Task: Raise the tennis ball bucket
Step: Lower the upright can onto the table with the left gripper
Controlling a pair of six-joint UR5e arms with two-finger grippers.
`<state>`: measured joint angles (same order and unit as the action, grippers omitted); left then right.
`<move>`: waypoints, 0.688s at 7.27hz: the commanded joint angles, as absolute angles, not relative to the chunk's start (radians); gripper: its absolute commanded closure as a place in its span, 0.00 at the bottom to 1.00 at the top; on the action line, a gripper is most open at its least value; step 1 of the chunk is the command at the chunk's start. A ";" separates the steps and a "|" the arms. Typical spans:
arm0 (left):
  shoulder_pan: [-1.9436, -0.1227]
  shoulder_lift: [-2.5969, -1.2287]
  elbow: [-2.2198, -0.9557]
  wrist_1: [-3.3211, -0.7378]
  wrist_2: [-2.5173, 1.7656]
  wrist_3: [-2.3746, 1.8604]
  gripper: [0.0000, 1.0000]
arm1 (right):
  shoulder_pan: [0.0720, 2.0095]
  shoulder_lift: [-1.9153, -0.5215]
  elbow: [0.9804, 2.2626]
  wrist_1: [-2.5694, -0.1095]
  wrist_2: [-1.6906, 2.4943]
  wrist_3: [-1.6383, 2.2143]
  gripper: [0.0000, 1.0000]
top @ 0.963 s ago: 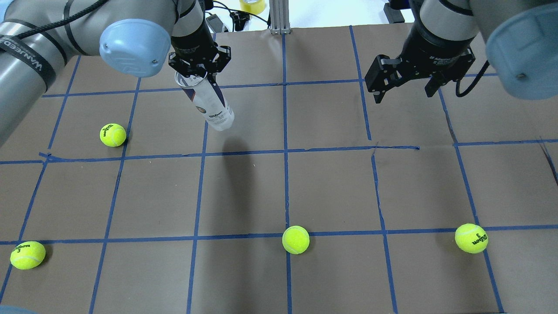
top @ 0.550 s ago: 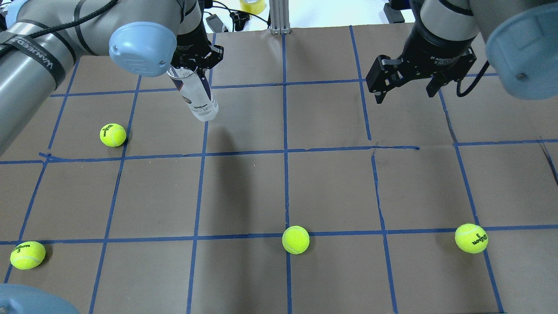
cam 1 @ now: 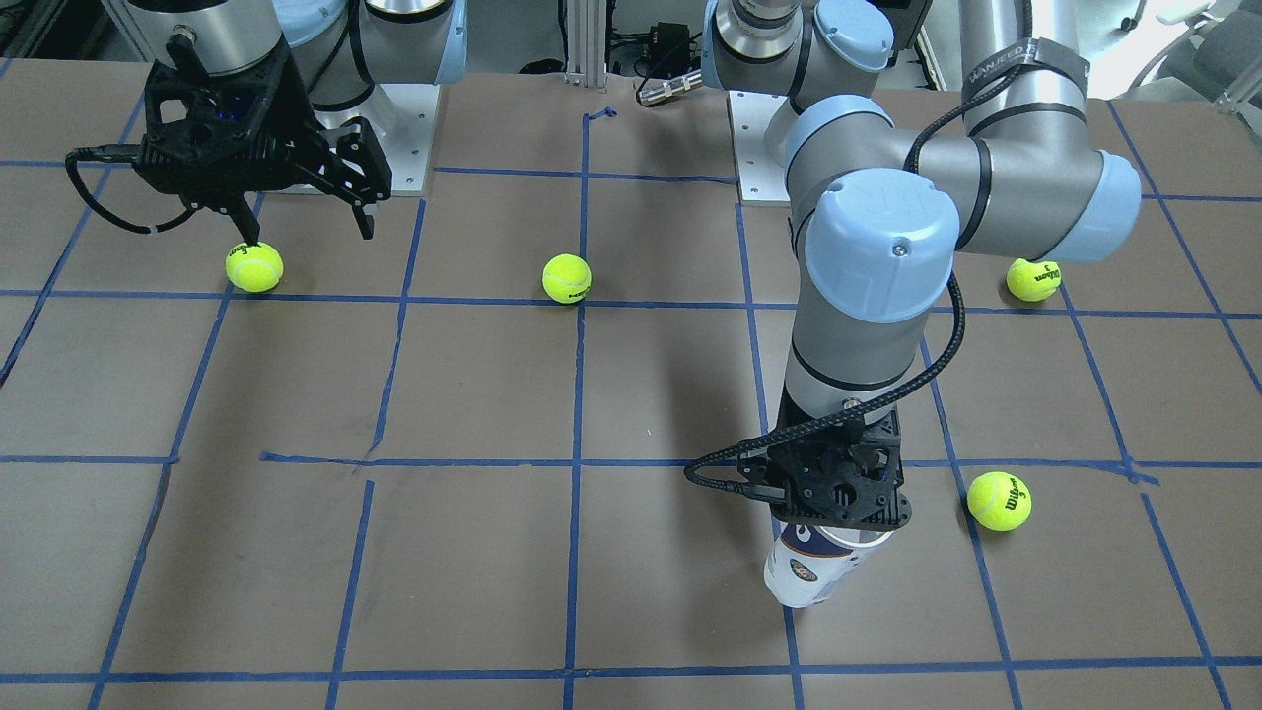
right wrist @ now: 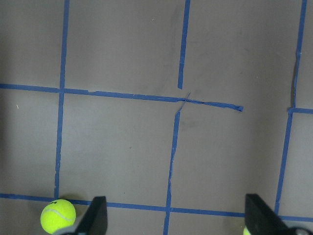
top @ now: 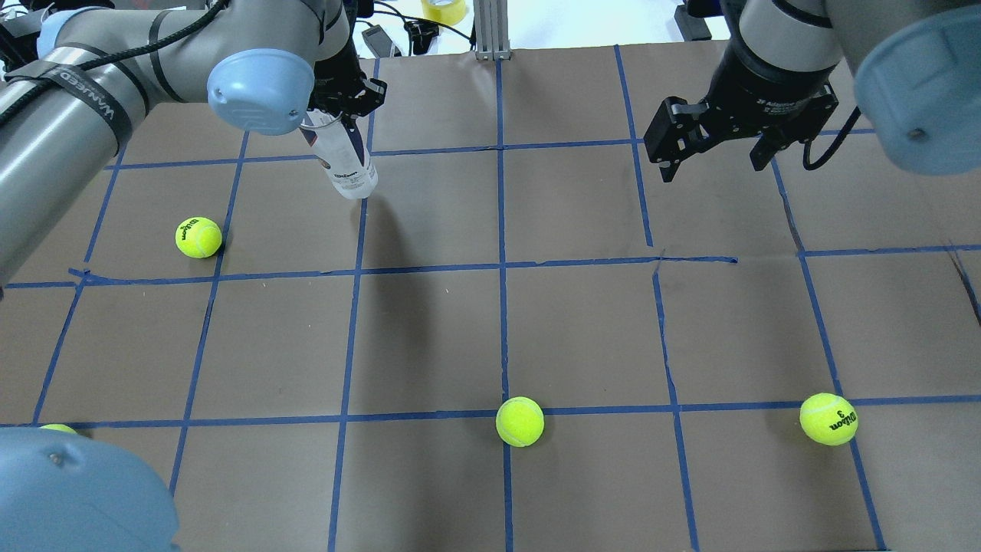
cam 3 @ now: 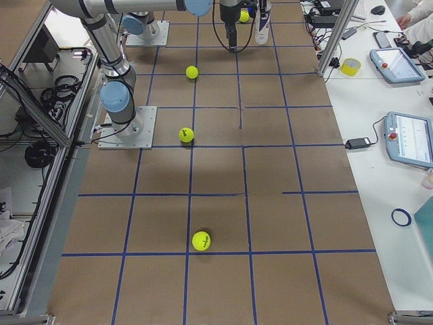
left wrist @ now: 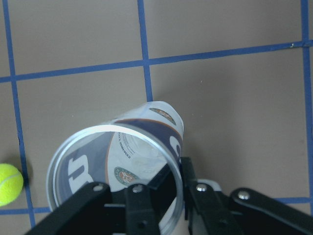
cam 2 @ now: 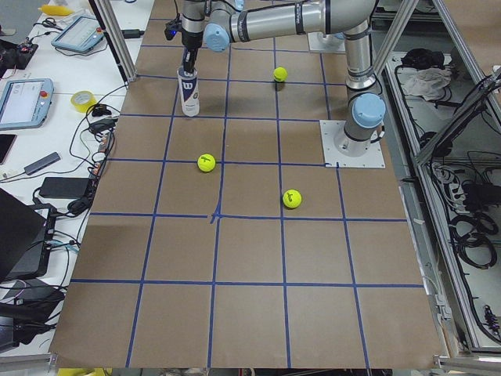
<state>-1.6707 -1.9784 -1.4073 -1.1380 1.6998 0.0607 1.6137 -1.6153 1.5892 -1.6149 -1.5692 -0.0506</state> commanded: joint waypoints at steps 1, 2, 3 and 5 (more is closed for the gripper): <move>-1.629 -1.982 -1.408 -1.141 1.692 0.134 1.00 | 1.614 -1.615 1.589 -1.615 -1.569 -0.049 0.00; -1.623 -1.985 -1.416 -1.144 1.692 0.149 1.00 | 1.614 -1.615 1.589 -1.615 -1.569 -0.051 0.00; -1.631 -1.985 -1.419 -1.150 1.677 0.121 1.00 | 1.614 -1.615 1.589 -1.615 -1.569 -0.051 0.00; -1.711 -1.986 -1.411 -1.147 1.625 -0.021 1.00 | 1.612 -1.615 1.589 -1.615 -1.569 -0.051 0.00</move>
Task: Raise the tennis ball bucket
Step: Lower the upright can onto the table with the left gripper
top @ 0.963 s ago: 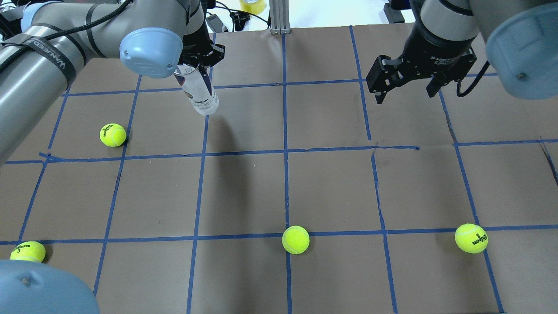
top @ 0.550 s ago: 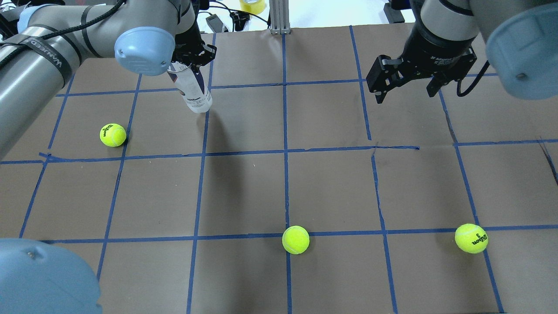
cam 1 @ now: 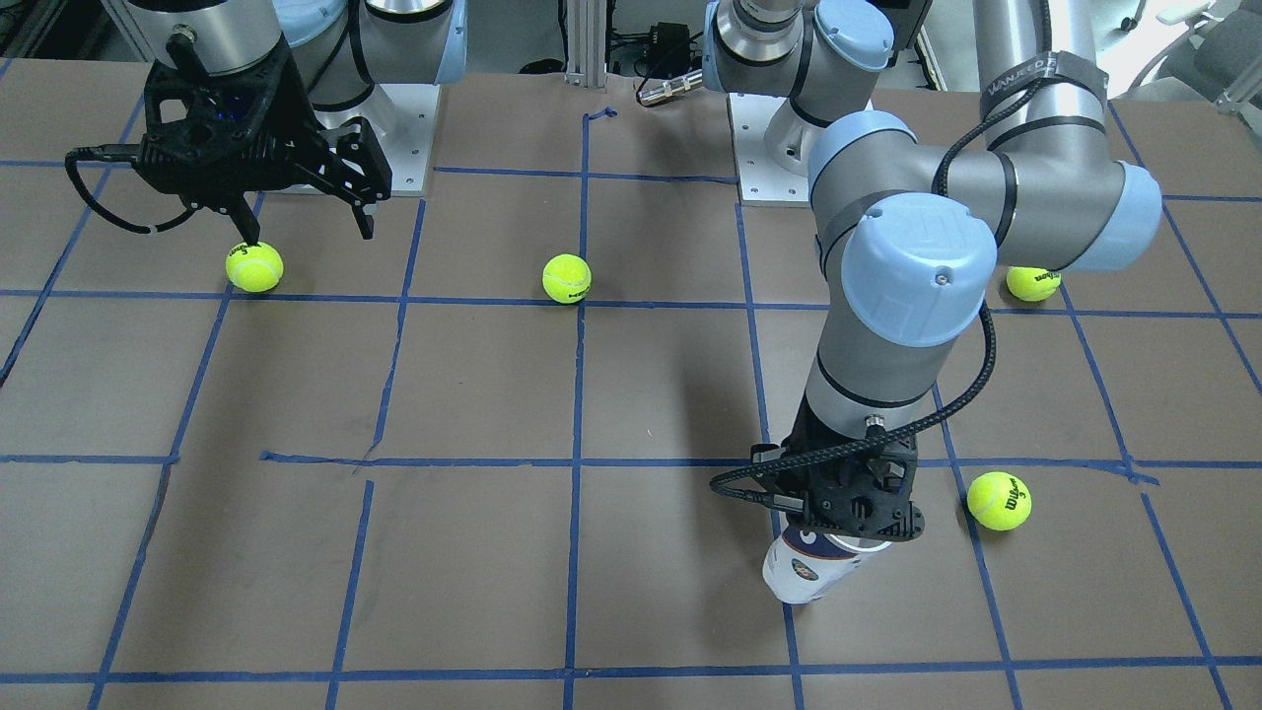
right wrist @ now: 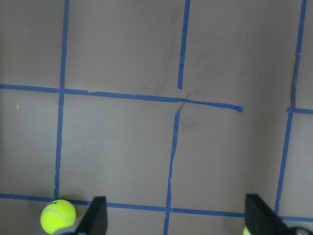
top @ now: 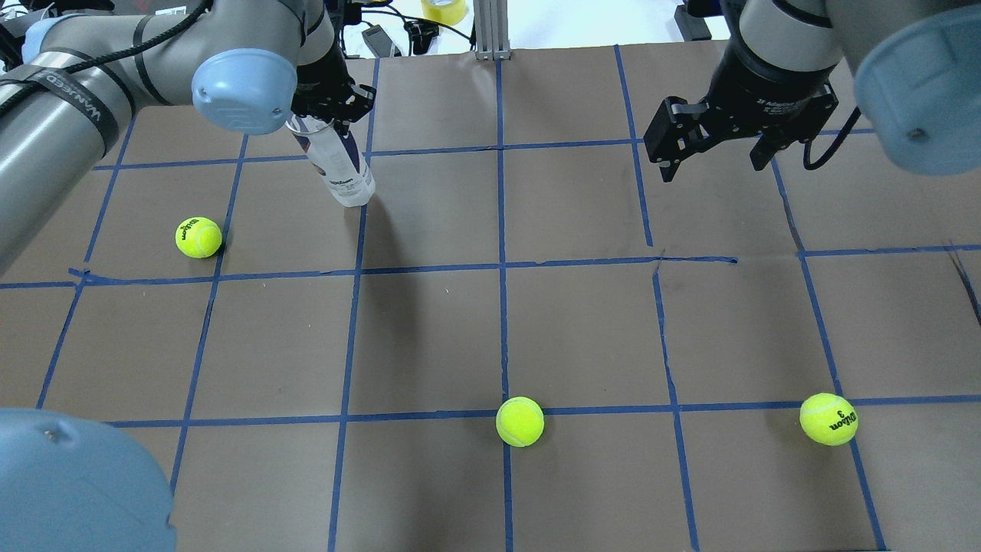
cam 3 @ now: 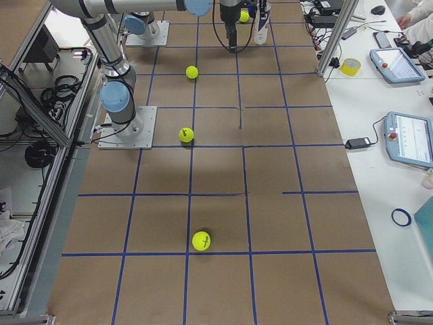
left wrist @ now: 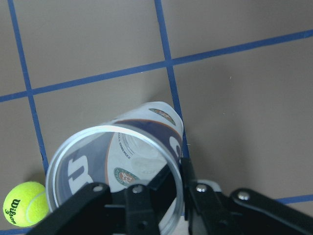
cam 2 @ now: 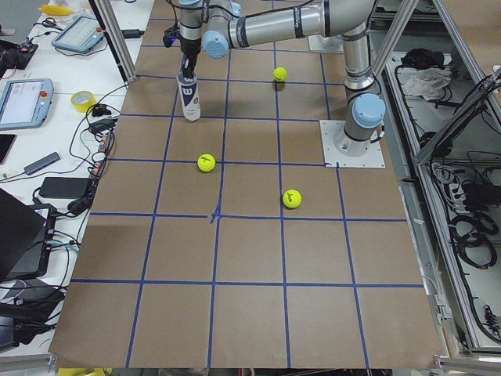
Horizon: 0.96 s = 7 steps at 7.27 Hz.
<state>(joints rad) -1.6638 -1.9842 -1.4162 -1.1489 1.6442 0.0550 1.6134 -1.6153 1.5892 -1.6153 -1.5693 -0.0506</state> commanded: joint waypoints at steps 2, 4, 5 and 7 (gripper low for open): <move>-1.730 -1.990 -1.419 -1.144 1.628 -0.040 1.00 | 1.612 -1.615 1.589 -1.615 -1.571 -0.051 0.00; -1.732 -1.988 -1.434 -1.141 1.600 -0.064 0.00 | 1.611 -1.614 1.589 -1.614 -1.571 -0.052 0.00; -1.732 -1.987 -1.445 -1.138 1.600 -0.064 0.00 | 1.611 -1.614 1.589 -1.612 -1.572 -0.052 0.00; -1.732 -1.970 -1.439 -1.138 1.604 -0.063 0.00 | 1.611 -1.614 1.591 -1.614 -1.571 -0.052 0.00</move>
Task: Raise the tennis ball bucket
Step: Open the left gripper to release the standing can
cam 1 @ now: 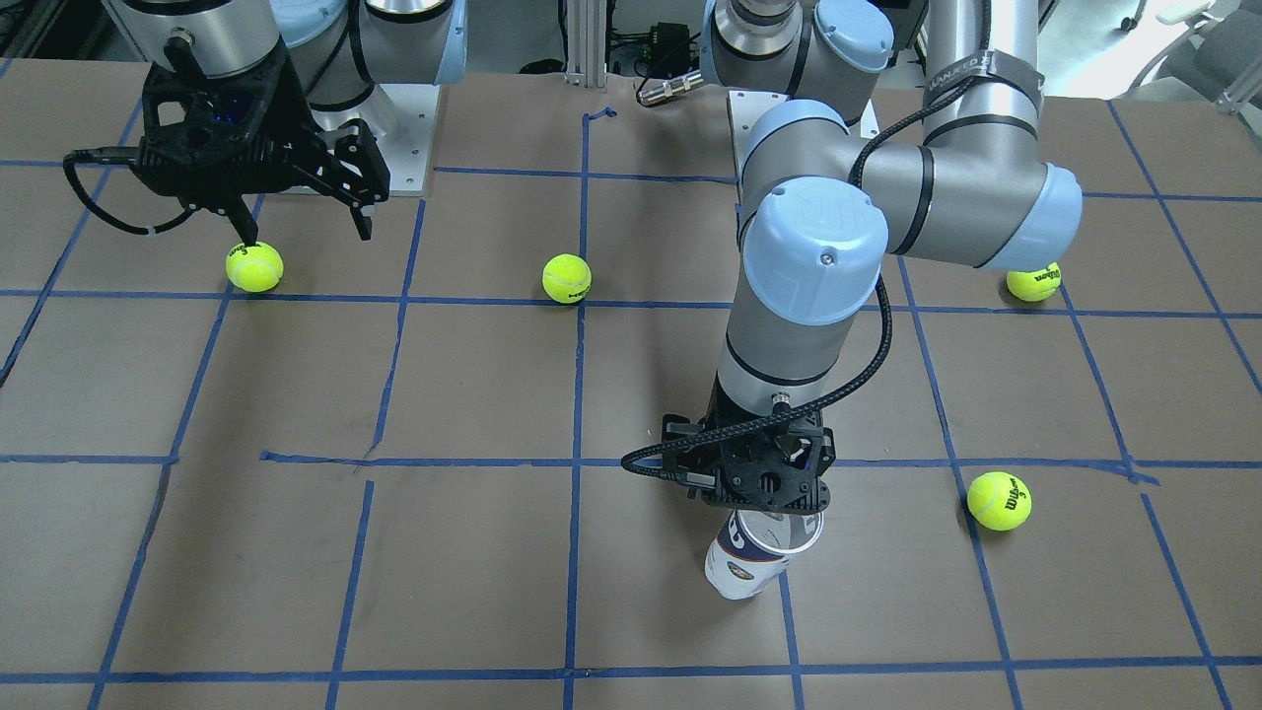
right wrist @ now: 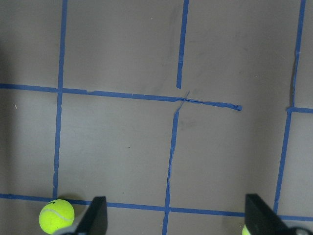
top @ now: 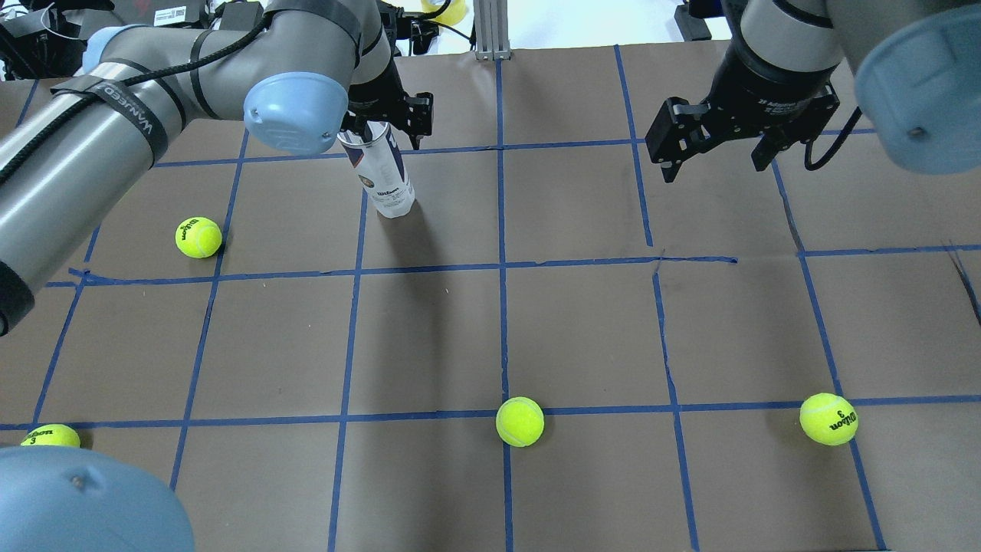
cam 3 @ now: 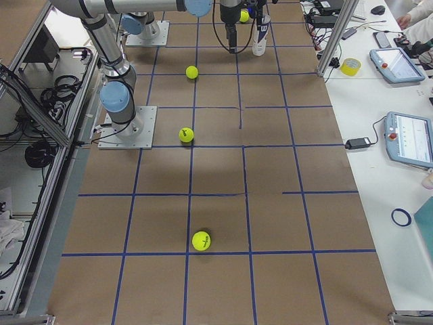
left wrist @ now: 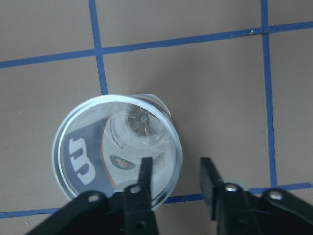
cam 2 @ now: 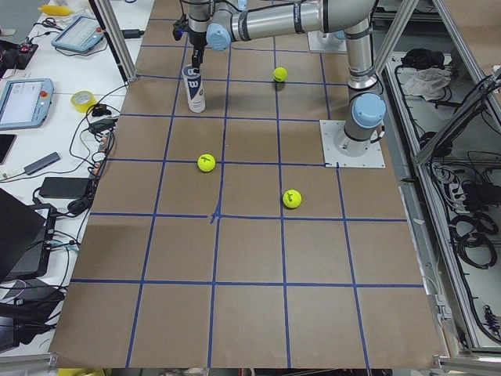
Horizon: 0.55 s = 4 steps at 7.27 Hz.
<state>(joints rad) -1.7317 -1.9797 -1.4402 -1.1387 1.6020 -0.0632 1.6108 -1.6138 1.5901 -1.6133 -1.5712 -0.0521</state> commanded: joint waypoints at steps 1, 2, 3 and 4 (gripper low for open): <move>-1.732 -1.959 -1.436 -1.138 1.606 -0.063 0.00 | 1.611 -1.614 1.589 -1.612 -1.572 -0.052 0.00; -1.733 -1.939 -1.428 -1.140 1.603 -0.063 0.00 | 1.611 -1.614 1.591 -1.614 -1.571 -0.052 0.00; -1.738 -1.904 -1.395 -1.149 1.601 -0.063 0.00 | 1.611 -1.614 1.591 -1.612 -1.572 -0.051 0.00; -1.740 -1.866 -1.382 -1.198 1.597 -0.061 0.00 | 1.611 -1.614 1.589 -1.614 -1.572 -0.051 0.00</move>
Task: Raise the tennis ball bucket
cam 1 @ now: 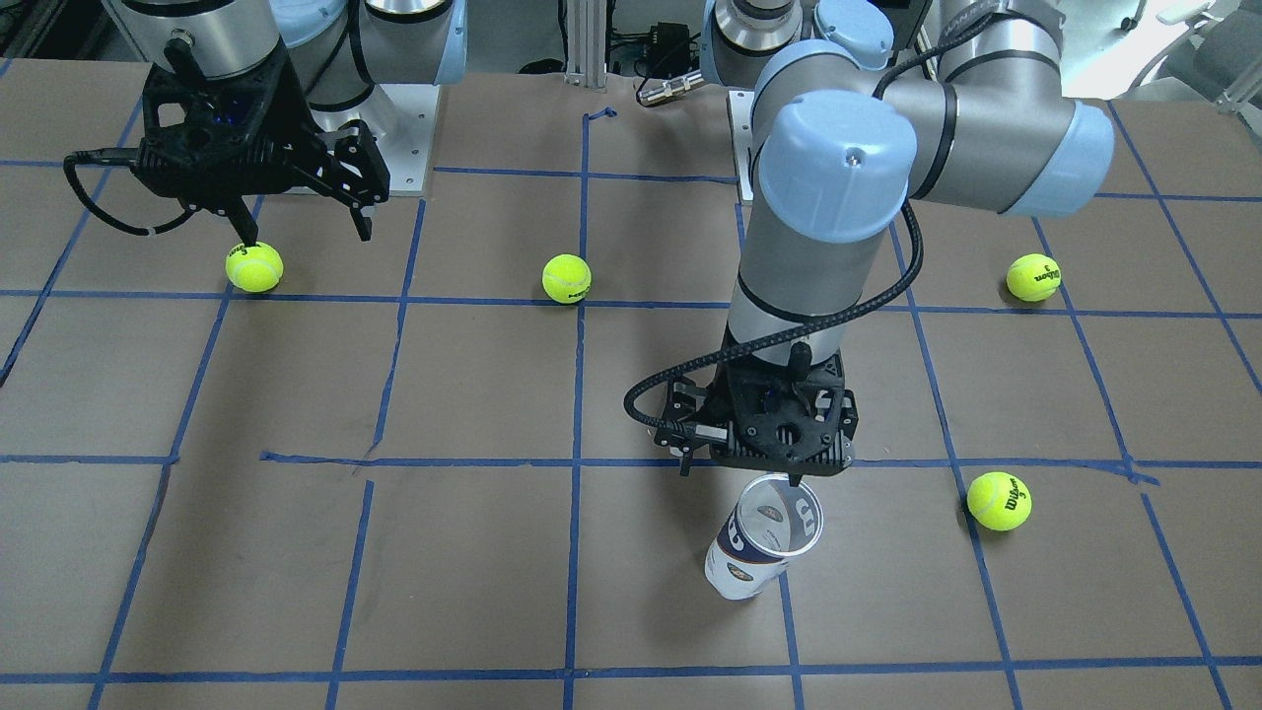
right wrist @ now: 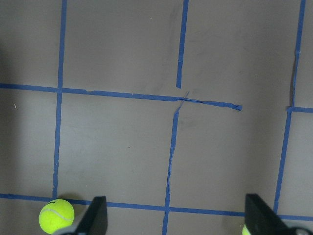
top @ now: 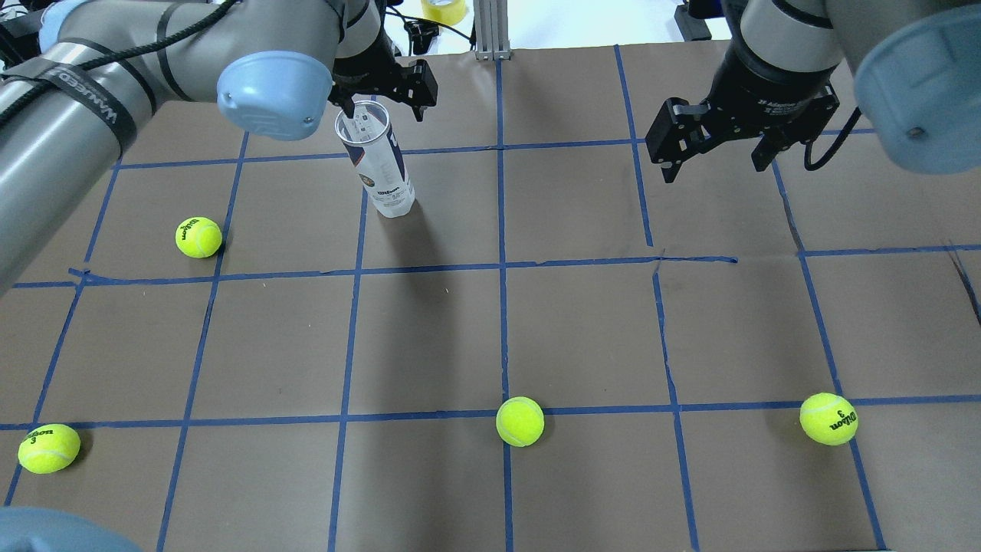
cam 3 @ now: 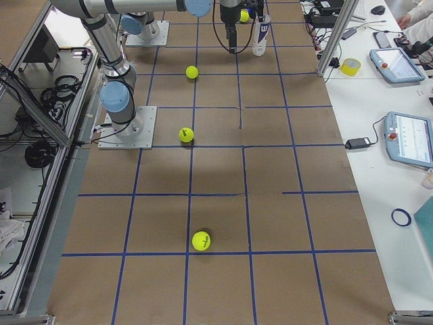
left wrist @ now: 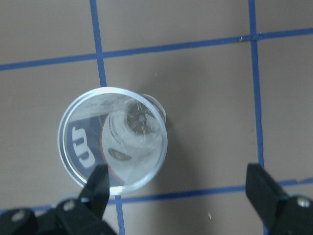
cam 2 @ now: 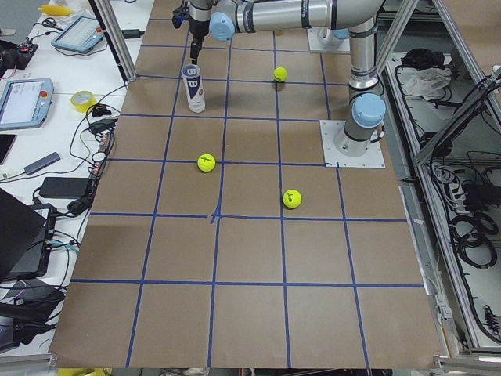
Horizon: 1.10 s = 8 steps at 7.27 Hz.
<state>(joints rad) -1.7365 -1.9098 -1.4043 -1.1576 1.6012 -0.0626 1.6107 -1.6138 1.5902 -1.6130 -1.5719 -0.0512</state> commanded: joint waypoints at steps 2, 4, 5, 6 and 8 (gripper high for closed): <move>-1.744 -1.760 -1.376 -1.474 1.525 -0.060 0.00 | 1.611 -1.614 1.589 -1.614 -1.571 -0.052 0.00; -1.740 -1.633 -1.411 -1.627 1.505 -0.040 0.00 | 1.611 -1.614 1.589 -1.615 -1.571 -0.058 0.00; -1.732 -1.605 -1.454 -1.681 1.509 0.009 0.00 | 1.611 -1.614 1.589 -1.615 -1.571 -0.054 0.00; -1.730 -1.568 -1.474 -1.680 1.516 0.018 0.00 | 1.611 -1.614 1.589 -1.615 -1.571 -0.054 0.00; -1.685 -1.549 -1.486 -1.578 1.545 0.020 0.00 | 1.611 -1.612 1.589 -1.615 -1.571 -0.052 0.00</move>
<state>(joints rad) -1.7161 -1.5617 -1.4752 -1.6389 1.5344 0.0154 1.6107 -1.6135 1.5892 -1.6152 -1.5708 -0.0535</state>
